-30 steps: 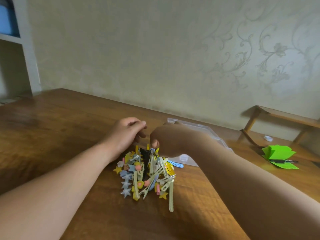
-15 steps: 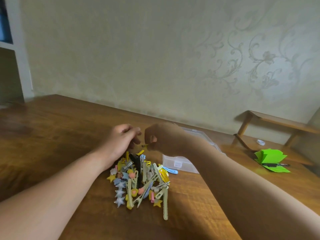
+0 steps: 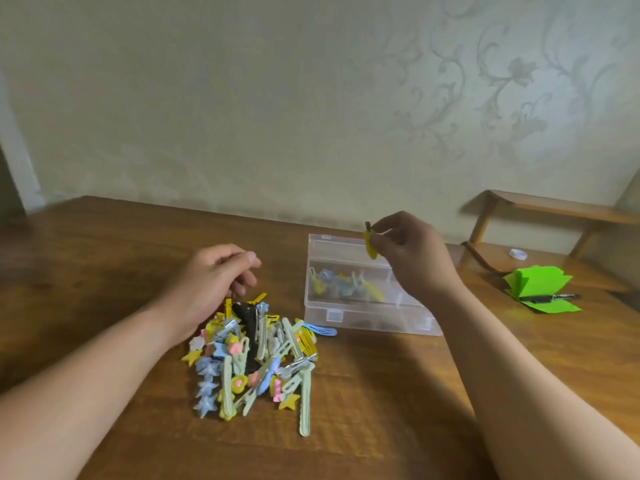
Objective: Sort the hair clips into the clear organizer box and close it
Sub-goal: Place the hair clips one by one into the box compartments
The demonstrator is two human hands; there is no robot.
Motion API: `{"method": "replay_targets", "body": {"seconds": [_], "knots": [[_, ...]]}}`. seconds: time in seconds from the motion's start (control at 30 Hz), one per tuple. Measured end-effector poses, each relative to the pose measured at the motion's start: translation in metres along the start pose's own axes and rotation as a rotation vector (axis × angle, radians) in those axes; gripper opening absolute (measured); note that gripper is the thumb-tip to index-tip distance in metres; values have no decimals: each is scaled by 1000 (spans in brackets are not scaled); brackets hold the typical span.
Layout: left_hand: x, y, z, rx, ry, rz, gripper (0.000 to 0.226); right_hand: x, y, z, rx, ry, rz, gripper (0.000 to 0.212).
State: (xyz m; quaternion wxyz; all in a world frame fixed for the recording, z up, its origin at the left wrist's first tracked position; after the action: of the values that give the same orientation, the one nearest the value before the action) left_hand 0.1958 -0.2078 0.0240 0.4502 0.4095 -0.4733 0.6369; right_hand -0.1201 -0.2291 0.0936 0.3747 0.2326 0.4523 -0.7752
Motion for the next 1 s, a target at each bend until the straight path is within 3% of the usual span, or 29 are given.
{"method": "replay_targets", "body": {"seconds": [0.3,0.43,1.0], "knots": [[2,-2,-6,-29,25,92,25,28,11,-5,-171,82,-327,8],[1,-2,-6,-29,25,96,25,31,17,-7,-234,126,-359,19],[1,0,-5,-30,17,104,22,16,23,-15,-255,43,-439,24]]}}
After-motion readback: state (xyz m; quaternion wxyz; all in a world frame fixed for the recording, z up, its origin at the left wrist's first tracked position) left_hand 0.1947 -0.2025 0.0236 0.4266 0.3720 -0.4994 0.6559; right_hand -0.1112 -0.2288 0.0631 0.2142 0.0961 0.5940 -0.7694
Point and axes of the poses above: each hand's wrist, its own z-axis towards the middle knuckle, its own y-axis out of the palm, x = y × z, the point moved 7 cm from there along z, towards the middle knuckle, and after that the axes turned 2 degrees about -y, right-handed, at the moved point
